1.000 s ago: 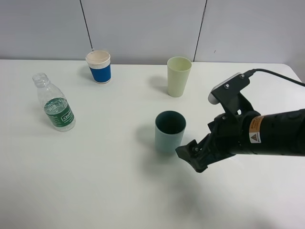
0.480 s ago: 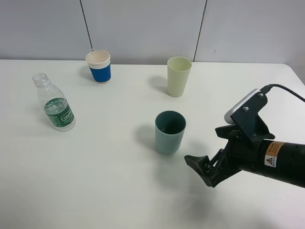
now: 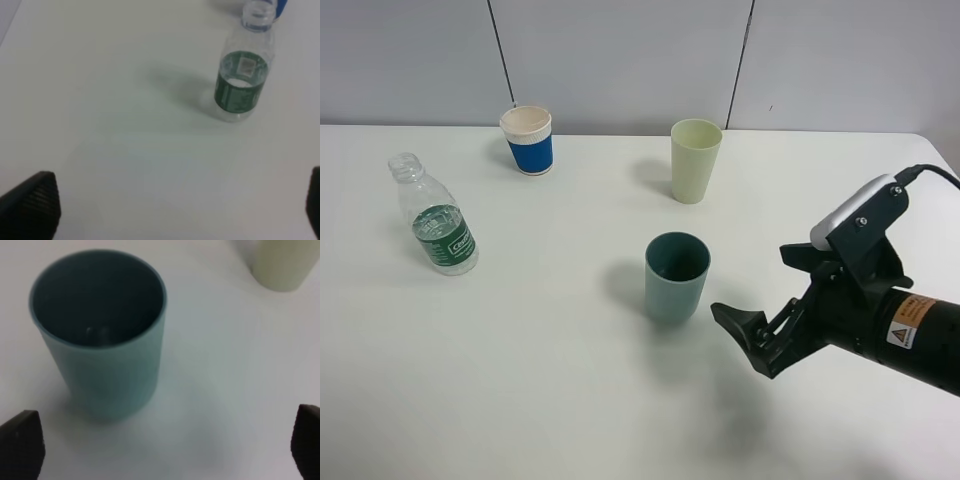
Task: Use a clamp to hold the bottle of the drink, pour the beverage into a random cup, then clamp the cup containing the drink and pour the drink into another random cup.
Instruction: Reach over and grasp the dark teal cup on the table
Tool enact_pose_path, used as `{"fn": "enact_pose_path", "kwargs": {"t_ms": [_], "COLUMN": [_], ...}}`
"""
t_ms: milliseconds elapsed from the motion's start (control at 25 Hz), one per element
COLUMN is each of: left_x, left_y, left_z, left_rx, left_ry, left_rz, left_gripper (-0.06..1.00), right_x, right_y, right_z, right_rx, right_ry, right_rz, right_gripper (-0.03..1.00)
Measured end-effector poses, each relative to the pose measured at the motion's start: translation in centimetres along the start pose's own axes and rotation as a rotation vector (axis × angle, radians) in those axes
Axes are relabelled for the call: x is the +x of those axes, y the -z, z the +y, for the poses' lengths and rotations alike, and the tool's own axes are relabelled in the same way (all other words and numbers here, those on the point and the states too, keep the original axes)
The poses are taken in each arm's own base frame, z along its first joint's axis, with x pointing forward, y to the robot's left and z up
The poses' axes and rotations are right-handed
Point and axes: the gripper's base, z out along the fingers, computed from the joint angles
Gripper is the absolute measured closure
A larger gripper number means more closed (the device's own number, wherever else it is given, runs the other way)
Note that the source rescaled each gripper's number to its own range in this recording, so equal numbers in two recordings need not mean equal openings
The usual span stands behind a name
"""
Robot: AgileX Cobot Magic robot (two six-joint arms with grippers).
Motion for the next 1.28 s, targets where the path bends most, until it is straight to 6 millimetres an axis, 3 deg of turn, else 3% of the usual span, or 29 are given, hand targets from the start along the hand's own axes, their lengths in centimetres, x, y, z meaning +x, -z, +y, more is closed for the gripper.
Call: {"fn": "enact_pose_path", "kwargs": {"t_ms": [400,680,1000,1280], "left_x": [0.0,0.0,0.0,0.0], "left_y": [0.0,0.0,0.0,0.0], "left_z": [0.0,0.0,0.0,0.0], "left_rx": [0.0,0.0,0.0,0.0], "left_ry": [0.0,0.0,0.0,0.0], "left_rz": [0.0,0.0,0.0,0.0], "left_gripper": [-0.06,-0.06,-0.06,-0.06], "right_x": [-0.2,0.6,2.9,3.1], "right_y": [0.0,0.2,-1.7,-3.2], "right_z": [-0.3,0.2,0.5,0.4], "right_rx": [0.037,-0.014,-0.011,0.028], "right_ry": [-0.041,0.035,0.063,0.082], "right_rz": [-0.017,-0.008,0.078,-0.059], "right_gripper": [-0.03,-0.03,-0.03,-0.03]}}
